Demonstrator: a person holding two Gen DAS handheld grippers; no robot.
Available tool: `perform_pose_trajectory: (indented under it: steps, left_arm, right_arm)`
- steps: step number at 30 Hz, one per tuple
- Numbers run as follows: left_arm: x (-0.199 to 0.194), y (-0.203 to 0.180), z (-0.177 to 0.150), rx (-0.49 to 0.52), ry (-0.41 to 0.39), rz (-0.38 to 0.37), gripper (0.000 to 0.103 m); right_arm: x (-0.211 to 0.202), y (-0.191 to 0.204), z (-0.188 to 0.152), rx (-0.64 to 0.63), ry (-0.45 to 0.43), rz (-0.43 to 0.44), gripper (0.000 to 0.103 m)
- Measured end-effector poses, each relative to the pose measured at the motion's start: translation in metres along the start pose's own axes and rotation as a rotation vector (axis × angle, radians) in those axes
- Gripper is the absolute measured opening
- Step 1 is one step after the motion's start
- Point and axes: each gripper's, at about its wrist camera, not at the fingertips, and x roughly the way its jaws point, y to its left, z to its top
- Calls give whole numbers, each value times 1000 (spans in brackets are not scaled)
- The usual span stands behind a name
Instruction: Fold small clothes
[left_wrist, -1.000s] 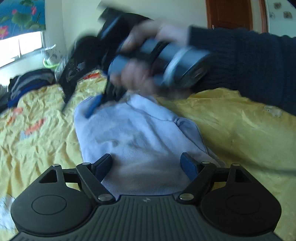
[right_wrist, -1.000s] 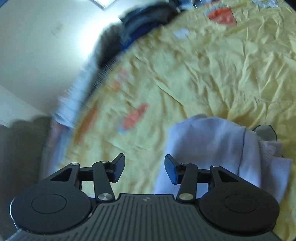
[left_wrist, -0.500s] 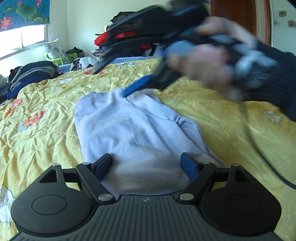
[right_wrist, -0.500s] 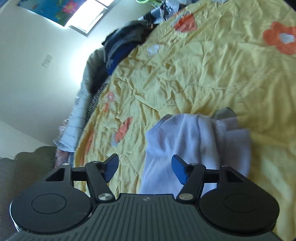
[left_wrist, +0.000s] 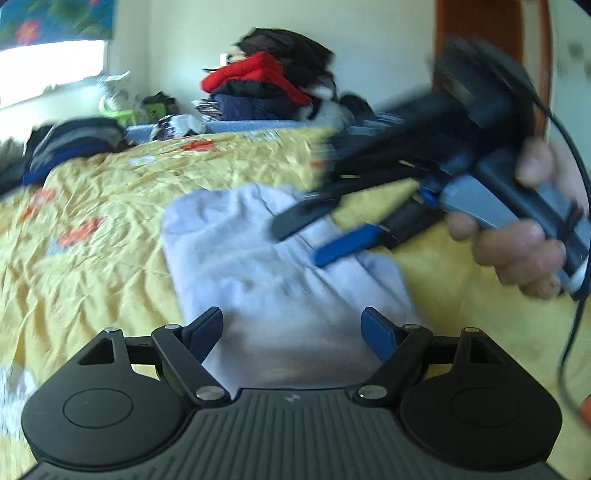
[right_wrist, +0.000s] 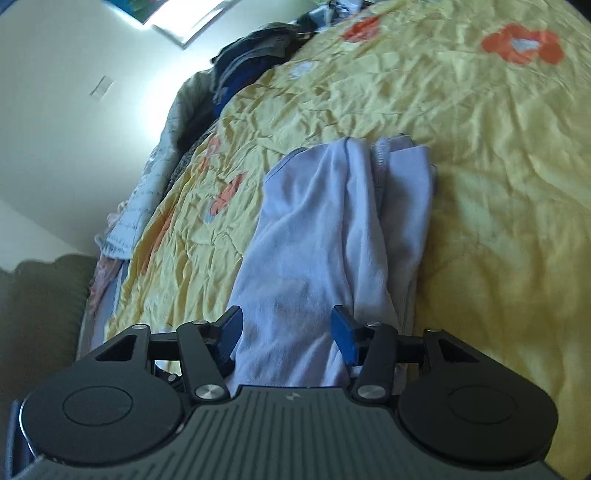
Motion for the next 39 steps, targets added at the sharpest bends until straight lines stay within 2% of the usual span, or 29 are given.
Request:
perform_pose_trajectory:
  steps: [2,4,6,7,8,9,10,16,18,20,21,22,25,26,28,29,32,35,37,39]
  left_arm:
    - [-16,30,8,-162,-47,-43,82]
    - [-16,71,14,-401,-38,-111,83]
    - [0,109,12,-659,24,-215,83]
    - [11,123,10,-747,58,-259,83]
    - [24,132,9,-801,95,-290,83]
    - [34,137,8,-828,130,-286,83]
    - [42,139,8,-838,152,-269,82]
    - [71,143,21,-870,172,-285,81]
    - [77,140,28,-840,177,-261,72]
    - [84,138,34,-791,198,-215,48]
    - [86,138,36,-772,205,-200,43]
    - [87,137,36,-753,214,-188,33]
    - [86,134,38,-691,226,-185,30]
    - [86,132,38,-667,224,-178,25]
    - [84,131,40,-647,219,-153,17]
    - [81,130,42,-635,210,-152,15]
    - [61,124,52,-551,171,-132,14]
    - [35,128,63,-489,121,-103,14]
    - [25,141,68,-475,103,-73,14]
    - [27,159,68,-503,114,-45,14]
  right_arm:
    - [-21,-2,0,32,-37,64,64]
    - [-39,-12,2,68,-86,109,70]
    - [-49,-25,6,104,-113,72,70]
    - [-52,-31,9,117,-122,33,70]
    - [-52,-38,11,137,-121,0,69]
    - [-50,-45,13,161,-110,-24,68]
    - [-48,-49,14,178,-103,-36,68]
    - [-20,-60,15,213,-37,-4,68]
    - [-10,-58,17,211,-27,7,70]
    - [-2,-55,21,212,-27,21,71]
    - [3,-52,23,211,-28,26,72]
    - [6,-51,24,209,-29,35,72]
    - [12,-44,24,164,-20,46,71]
    - [13,-40,23,127,-15,40,60]
    - [16,-33,20,85,-10,-5,31]
    - [18,-31,20,73,0,-33,24]
    - [17,-18,16,34,-34,-29,23]
    - [18,2,16,-13,-43,20,23]
    - [23,13,22,-16,-39,60,23]
    - [34,18,28,-3,-34,83,23]
